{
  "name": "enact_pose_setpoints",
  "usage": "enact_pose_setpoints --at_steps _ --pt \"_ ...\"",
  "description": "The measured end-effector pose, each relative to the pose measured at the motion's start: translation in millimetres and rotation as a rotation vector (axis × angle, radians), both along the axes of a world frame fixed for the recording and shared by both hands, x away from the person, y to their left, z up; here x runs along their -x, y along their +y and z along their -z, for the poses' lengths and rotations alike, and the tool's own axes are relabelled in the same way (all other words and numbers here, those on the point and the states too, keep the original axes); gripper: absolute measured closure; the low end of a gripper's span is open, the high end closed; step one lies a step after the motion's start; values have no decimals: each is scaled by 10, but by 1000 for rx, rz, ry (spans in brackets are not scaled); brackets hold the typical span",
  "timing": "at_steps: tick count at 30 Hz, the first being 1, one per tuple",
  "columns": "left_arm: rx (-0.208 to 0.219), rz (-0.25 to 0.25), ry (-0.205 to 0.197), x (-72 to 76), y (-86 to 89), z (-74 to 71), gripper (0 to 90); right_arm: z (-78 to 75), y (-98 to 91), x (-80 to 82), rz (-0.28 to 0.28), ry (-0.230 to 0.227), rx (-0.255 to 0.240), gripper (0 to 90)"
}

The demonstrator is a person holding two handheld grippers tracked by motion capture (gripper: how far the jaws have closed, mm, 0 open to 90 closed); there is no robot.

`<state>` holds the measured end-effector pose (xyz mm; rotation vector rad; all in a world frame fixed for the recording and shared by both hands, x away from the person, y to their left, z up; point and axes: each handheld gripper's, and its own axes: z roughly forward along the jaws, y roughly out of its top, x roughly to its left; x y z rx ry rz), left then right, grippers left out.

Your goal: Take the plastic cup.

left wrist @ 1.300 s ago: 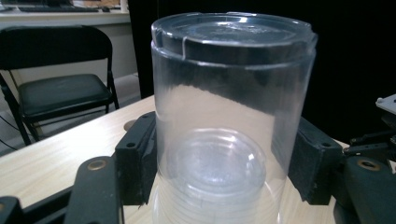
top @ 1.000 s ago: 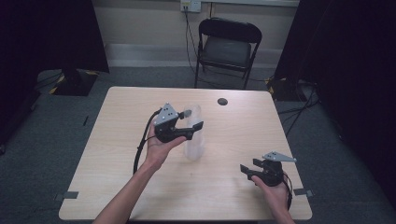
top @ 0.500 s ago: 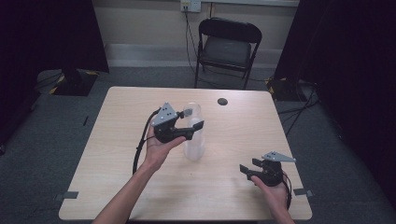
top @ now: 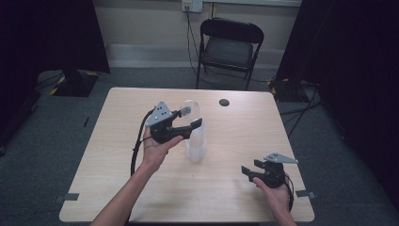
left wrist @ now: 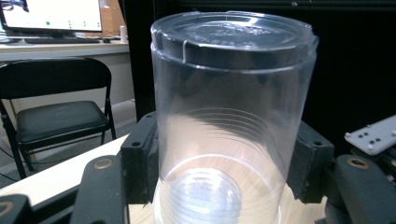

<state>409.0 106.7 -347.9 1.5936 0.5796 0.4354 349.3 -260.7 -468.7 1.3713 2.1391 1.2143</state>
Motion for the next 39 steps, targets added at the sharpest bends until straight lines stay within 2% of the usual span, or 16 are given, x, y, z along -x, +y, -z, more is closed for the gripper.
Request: enact_pose_setpoints --at_steps 5,14,18,19,20,23,24,26,31,33,37,39 --pt "16 -2 20 65 89 -23 391 -5 15 9 -5 -2 -2 333" --pt "-14 -24 72 192 234 24 391 -16 47 26 -16 -5 -4 339" --pt "-19 -26 80 269 297 69 390 -31 64 46 -33 -13 -3 348" --pt "-15 -22 94 285 305 76 391 -34 71 50 -36 -15 -1 348" --pt "-1 -2 108 302 318 88 391 -37 80 53 -38 -19 0 348" --pt "-8 0 114 376 321 116 391 -55 102 73 -47 -30 4 368" --pt "4 10 124 396 325 122 392 -64 109 80 -50 -35 0 368" --pt "-6 9 117 437 328 130 391 -74 119 88 -55 -40 3 369" --pt "-13 26 137 528 332 180 391 -102 166 118 -75 -58 -2 362" --pt "-35 1 137 568 335 210 391 -119 191 133 -81 -72 0 361" --pt "-57 16 162 639 332 300 392 -162 262 183 -120 -106 -5 361" --pt "-52 23 180 668 324 339 394 -173 308 205 -141 -113 -7 361"
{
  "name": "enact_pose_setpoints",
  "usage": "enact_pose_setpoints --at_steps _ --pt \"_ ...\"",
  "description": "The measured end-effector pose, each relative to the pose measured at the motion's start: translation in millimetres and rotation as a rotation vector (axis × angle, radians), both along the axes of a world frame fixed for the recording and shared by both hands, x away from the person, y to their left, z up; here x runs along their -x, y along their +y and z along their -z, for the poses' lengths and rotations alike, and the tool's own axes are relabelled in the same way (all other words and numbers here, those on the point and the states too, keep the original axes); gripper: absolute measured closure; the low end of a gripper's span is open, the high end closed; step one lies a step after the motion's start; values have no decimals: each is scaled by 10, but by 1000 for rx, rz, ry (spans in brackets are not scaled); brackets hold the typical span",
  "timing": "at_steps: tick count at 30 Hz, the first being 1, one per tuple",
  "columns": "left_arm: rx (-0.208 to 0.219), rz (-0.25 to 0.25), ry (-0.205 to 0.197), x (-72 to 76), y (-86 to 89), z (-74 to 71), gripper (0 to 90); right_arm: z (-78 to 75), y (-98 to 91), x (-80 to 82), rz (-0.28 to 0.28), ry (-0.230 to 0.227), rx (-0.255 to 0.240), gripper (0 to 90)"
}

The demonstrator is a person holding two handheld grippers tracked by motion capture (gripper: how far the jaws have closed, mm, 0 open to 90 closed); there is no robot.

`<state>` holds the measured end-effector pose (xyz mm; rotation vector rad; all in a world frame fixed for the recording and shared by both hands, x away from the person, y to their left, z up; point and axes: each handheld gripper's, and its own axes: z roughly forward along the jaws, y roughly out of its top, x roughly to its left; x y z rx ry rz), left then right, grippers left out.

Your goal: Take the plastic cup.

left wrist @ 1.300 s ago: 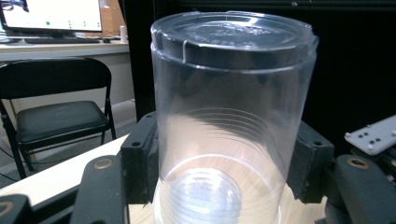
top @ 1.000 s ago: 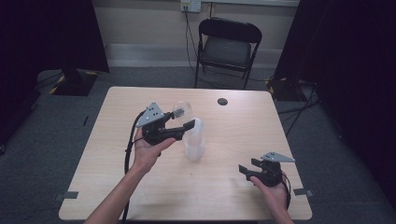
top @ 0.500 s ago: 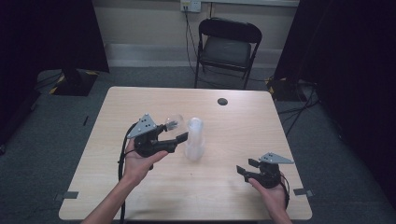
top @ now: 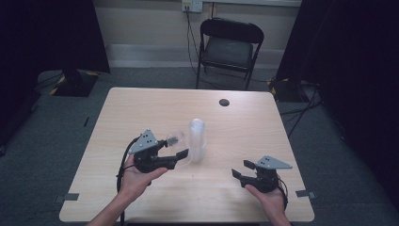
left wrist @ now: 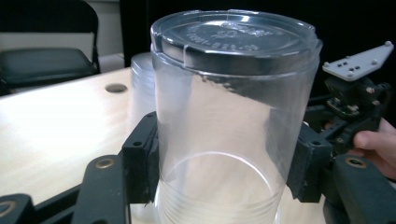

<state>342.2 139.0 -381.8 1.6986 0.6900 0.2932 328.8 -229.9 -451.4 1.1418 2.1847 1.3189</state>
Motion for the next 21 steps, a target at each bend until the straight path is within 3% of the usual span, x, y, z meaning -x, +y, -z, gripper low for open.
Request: enact_pose_setpoints --at_steps 6,12,14,16,21 --pt "-8 10 39 54 5 137 394 -22 148 65 -57 -25 6 409" --pt "25 3 74 125 22 285 394 -25 329 147 -103 -68 17 410" --pt "21 12 96 139 8 331 394 -13 402 175 -124 -77 25 411" --pt "47 16 132 149 6 371 394 -9 480 203 -149 -88 20 411" --pt "79 -12 199 120 26 440 394 -8 713 273 -225 -123 1 448"
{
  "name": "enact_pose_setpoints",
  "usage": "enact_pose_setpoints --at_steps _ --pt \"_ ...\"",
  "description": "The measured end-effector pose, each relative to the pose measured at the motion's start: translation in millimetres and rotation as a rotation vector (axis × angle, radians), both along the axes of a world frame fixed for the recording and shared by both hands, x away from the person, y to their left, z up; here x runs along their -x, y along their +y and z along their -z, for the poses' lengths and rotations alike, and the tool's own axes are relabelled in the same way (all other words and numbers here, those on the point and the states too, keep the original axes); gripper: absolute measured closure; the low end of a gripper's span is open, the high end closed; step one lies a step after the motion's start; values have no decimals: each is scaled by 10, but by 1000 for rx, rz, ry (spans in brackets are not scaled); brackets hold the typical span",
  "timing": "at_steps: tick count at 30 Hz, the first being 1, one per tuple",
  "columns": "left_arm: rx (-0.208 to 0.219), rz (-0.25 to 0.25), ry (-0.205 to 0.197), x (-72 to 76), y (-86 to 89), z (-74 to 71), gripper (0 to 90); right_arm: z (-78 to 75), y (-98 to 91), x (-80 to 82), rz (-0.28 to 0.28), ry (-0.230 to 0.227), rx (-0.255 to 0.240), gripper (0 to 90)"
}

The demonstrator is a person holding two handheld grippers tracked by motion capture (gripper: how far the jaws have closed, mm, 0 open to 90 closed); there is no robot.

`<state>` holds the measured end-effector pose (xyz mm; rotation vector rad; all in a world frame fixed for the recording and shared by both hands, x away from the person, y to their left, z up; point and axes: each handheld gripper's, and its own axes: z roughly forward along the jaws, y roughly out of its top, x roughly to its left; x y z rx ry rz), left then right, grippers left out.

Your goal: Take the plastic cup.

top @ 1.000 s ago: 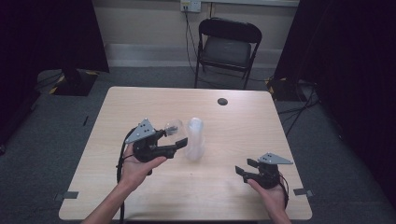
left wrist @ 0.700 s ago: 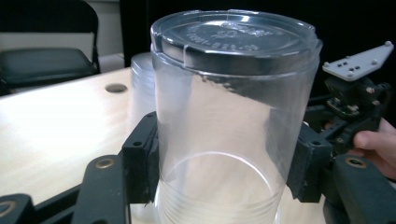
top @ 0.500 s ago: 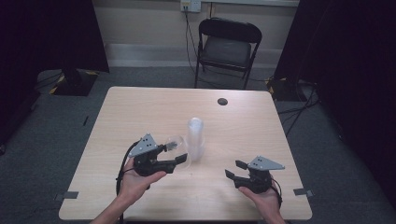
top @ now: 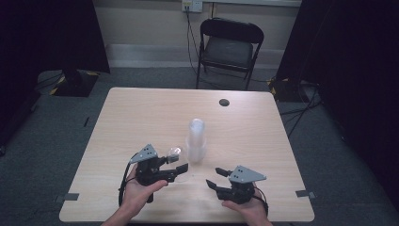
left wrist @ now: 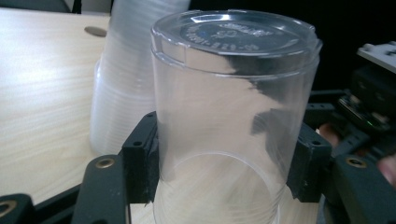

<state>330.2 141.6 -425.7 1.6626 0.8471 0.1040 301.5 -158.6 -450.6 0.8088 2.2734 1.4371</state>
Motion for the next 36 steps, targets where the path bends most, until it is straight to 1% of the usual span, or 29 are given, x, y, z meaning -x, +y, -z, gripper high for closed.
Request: enact_pose_setpoints --at_steps 1,2,3,7,11,14,16,17,18,19,20,22,24,26,28,30,32,36 --pt "4 -5 4 -1 5 6 394 1 53 15 -6 -12 8 459" --pt "12 -4 17 -1 9 8 394 3 111 29 -23 -27 17 513" --pt "19 -1 25 -1 14 7 394 1 147 36 -37 -33 16 531" --pt "41 -7 40 -5 0 -6 394 -23 281 15 -80 -57 29 547" --pt "76 -1 72 -15 -33 -36 395 -40 354 -44 -92 -83 34 570" --pt "94 5 98 -18 -45 -57 395 -29 383 -91 -85 -101 18 589" --pt "121 10 128 -31 -44 -54 395 -11 391 -107 -83 -109 -3 598" --pt "152 12 154 -40 -41 -49 395 -5 390 -107 -82 -114 -12 598" --pt "173 25 169 -56 -29 -38 395 3 387 -108 -88 -119 -30 603" --pt "178 24 177 -63 -25 -34 395 8 384 -103 -90 -125 -38 607" --pt "170 18 175 -67 -21 -30 396 11 384 -96 -87 -133 -39 613" --pt "188 26 199 -73 -16 -17 398 16 382 -83 -86 -145 -53 625" --pt "184 30 203 -77 -19 -3 399 10 387 -69 -83 -165 -58 636" --pt "191 32 219 -81 -26 12 399 -7 393 -57 -92 -185 -75 662" --pt "209 36 237 -89 -20 18 399 -19 399 -48 -102 -208 -80 676" --pt "213 38 242 -91 -6 13 399 -16 399 -40 -106 -219 -85 684" --pt "226 39 261 -94 11 14 403 -8 408 -39 -105 -238 -88 700" --pt "273 51 301 -99 16 23 409 -17 423 -18 -98 -273 -98 711"
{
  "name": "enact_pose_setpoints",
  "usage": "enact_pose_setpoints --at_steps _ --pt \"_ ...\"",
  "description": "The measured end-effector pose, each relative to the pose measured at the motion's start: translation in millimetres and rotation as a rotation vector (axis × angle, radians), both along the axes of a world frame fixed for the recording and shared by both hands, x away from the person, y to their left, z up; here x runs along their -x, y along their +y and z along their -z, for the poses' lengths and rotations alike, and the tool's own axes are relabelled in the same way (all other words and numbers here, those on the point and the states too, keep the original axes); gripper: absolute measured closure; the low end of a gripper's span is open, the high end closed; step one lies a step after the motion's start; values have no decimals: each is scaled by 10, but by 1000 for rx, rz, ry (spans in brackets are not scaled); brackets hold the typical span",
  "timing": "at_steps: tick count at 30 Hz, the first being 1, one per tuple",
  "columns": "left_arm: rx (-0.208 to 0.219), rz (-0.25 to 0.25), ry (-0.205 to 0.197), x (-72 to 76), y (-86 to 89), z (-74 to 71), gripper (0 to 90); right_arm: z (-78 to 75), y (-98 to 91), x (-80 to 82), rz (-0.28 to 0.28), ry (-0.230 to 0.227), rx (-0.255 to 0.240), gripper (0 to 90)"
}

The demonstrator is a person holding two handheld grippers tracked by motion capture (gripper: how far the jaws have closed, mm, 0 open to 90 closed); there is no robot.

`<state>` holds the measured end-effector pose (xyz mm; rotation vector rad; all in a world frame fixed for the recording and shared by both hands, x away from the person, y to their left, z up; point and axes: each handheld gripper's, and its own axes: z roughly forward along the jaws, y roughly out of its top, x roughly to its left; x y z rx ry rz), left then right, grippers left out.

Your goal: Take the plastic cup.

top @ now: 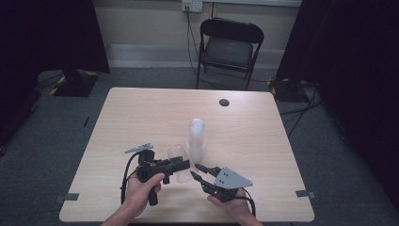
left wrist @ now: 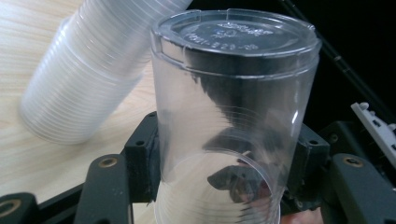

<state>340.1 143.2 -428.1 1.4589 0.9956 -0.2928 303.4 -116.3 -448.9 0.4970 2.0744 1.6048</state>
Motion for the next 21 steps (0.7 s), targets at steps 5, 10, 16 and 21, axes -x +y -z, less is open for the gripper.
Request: enact_pose_setpoints --at_steps 5,10,16,21 --pt "43 2 26 0 7 18 424 5 -8 -5 -7 -28 -29 727" --pt "70 32 41 20 -38 49 428 13 15 -2 -5 -35 -48 728" --pt "112 72 62 57 -128 52 429 -4 14 -18 6 -65 -76 741" --pt "105 86 31 87 -186 34 420 -20 16 6 25 -86 -103 769"
